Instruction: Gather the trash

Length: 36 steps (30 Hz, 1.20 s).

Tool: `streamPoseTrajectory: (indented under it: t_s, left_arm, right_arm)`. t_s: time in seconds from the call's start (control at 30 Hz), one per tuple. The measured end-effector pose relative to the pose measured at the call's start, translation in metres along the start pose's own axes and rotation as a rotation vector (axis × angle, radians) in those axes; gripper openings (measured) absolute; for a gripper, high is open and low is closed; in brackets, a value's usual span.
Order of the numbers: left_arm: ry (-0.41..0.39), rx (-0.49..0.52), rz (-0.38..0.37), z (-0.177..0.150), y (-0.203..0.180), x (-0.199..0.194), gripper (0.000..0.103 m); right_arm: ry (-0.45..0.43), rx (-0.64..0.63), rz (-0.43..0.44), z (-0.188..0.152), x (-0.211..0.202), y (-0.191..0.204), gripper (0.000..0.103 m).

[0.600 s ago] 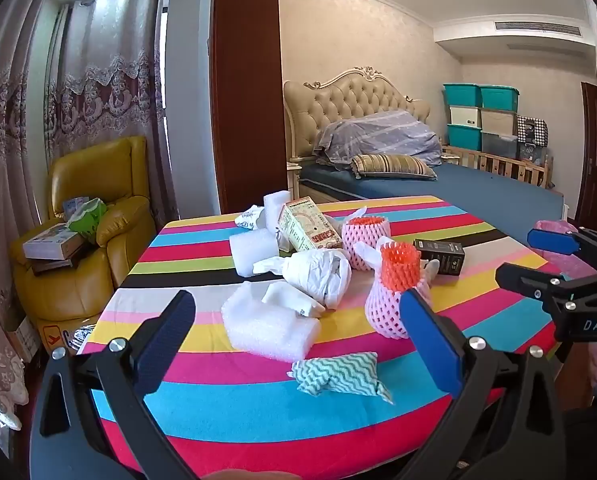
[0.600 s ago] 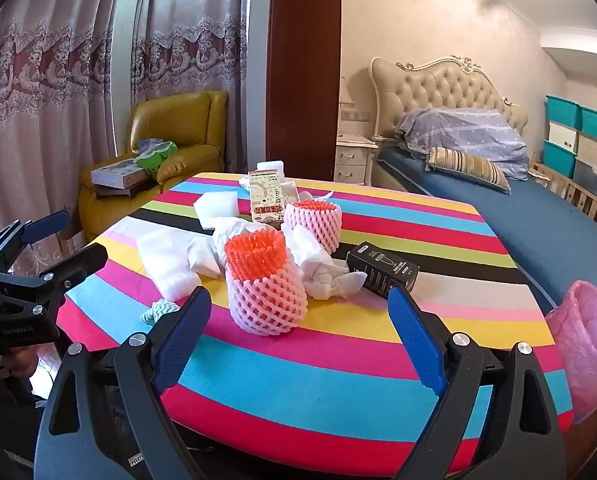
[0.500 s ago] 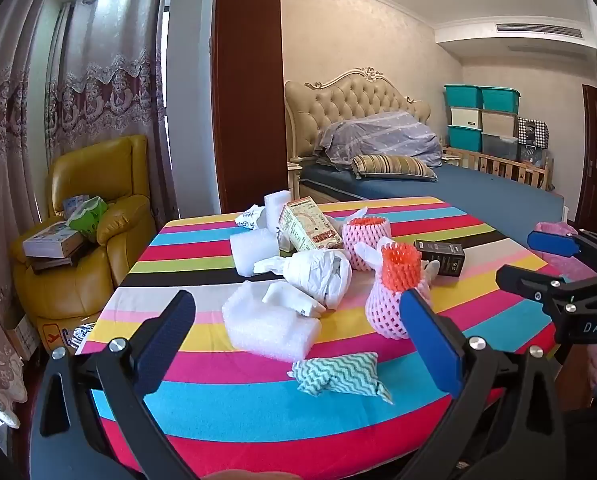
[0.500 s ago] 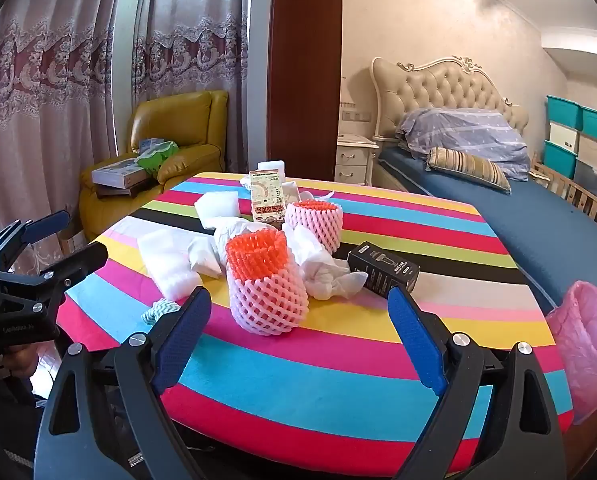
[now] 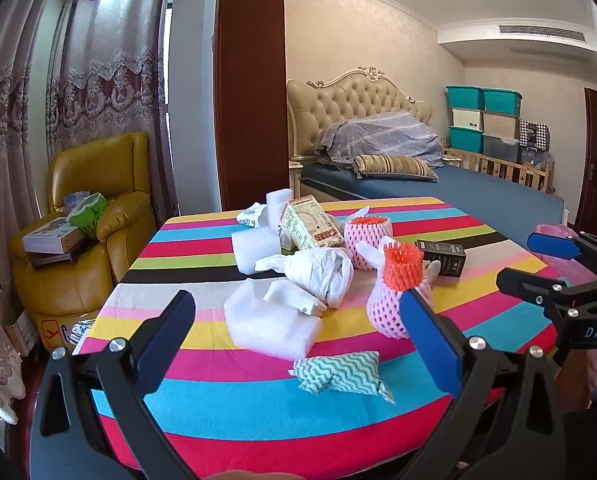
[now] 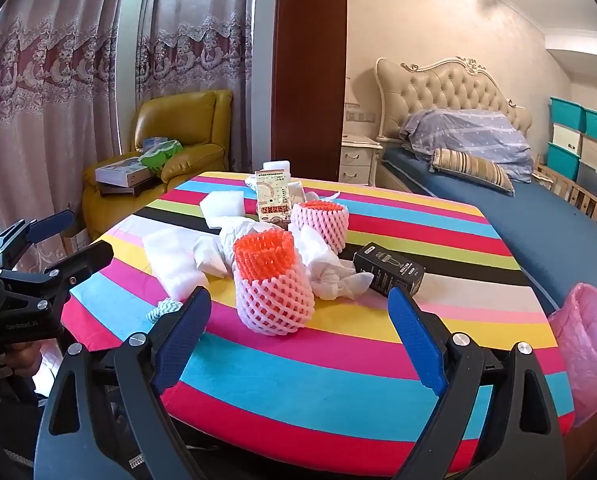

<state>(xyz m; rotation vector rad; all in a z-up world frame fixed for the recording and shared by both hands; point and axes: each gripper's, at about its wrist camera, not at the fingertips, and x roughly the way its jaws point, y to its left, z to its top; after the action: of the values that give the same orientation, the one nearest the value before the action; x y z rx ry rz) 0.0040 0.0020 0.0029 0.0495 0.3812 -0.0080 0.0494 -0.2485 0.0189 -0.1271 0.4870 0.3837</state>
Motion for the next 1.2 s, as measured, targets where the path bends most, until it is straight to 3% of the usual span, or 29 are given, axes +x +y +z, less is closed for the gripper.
streamPoseTrajectory:
  t_s: [1.2]
  left_arm:
    - [-0.002,-0.013,-0.007,-0.0052,0.0080,-0.0015,0.099]
  right_arm:
    - [0.007,0.007,0.007,0.0000,0.0011,-0.0019,0.084]
